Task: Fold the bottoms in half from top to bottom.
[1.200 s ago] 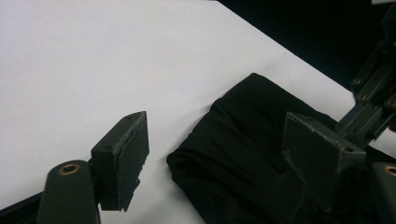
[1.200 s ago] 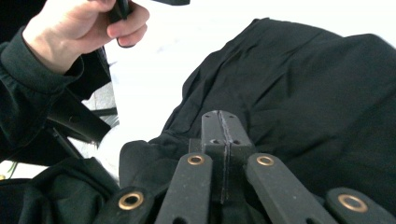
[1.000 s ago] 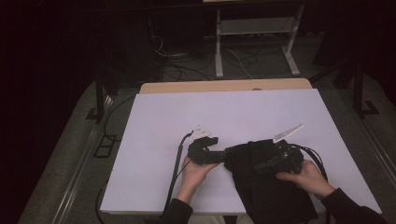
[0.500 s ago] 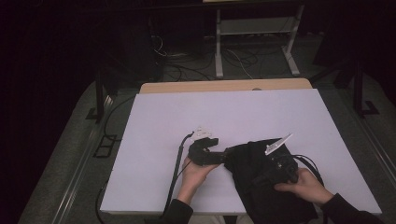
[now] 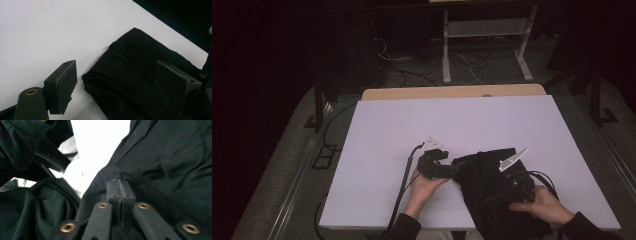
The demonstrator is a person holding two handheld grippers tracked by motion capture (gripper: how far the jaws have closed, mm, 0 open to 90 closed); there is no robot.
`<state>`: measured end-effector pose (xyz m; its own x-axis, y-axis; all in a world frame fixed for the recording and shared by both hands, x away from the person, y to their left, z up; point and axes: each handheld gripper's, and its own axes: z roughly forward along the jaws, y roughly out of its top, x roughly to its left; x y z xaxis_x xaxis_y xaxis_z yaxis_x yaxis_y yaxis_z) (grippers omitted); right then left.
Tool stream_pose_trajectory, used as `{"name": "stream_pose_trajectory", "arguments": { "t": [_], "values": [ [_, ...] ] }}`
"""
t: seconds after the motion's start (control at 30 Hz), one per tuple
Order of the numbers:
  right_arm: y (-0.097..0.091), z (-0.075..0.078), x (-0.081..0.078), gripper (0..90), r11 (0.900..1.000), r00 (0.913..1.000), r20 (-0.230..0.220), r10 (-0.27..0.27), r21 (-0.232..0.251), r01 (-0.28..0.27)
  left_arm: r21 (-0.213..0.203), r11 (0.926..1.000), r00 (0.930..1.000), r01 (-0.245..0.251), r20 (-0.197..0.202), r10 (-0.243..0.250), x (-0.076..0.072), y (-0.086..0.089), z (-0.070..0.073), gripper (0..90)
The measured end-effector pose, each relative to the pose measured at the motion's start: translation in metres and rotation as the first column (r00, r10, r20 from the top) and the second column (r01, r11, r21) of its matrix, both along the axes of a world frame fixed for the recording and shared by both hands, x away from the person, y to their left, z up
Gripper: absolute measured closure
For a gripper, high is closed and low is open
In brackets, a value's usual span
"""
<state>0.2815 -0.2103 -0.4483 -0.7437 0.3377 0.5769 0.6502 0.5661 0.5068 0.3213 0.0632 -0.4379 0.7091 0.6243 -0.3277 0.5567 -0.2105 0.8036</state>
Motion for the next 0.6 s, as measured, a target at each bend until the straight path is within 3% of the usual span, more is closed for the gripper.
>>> {"name": "stream_pose_trajectory", "arguments": {
  "t": [0.1,0.2,0.27,0.4,0.6],
  "values": [
    [-0.005,0.006,0.003,77.2,0.9993,0.9991,0.032,-0.026,0.027,0.025,-0.004,1.0000,0.9999,-0.002,-0.010,0.002,0.002,0.000,-0.001,17.1],
    [-0.012,0.013,0.007,67.1,0.9978,0.9937,0.095,-0.060,0.033,0.057,-0.004,1.0000,0.9997,-0.004,-0.022,0.004,0.004,-0.001,-0.002,16.0],
    [-0.017,0.018,0.010,60.5,0.9965,0.9856,0.148,-0.082,0.025,0.080,-0.012,0.9999,0.9995,-0.007,-0.029,0.007,0.006,-0.001,-0.001,15.2],
    [-0.030,0.026,0.023,44.9,0.9897,0.9693,0.200,-0.143,0.028,0.140,-0.009,0.9998,0.9985,-0.015,-0.053,0.015,0.011,-0.002,-0.002,14.2],
    [-0.045,0.032,0.039,27.1,0.9774,0.9531,0.217,-0.211,0.059,0.203,-0.010,0.9998,0.9970,-0.020,-0.076,0.019,0.017,-0.002,-0.004,13.0]
  ]
}}
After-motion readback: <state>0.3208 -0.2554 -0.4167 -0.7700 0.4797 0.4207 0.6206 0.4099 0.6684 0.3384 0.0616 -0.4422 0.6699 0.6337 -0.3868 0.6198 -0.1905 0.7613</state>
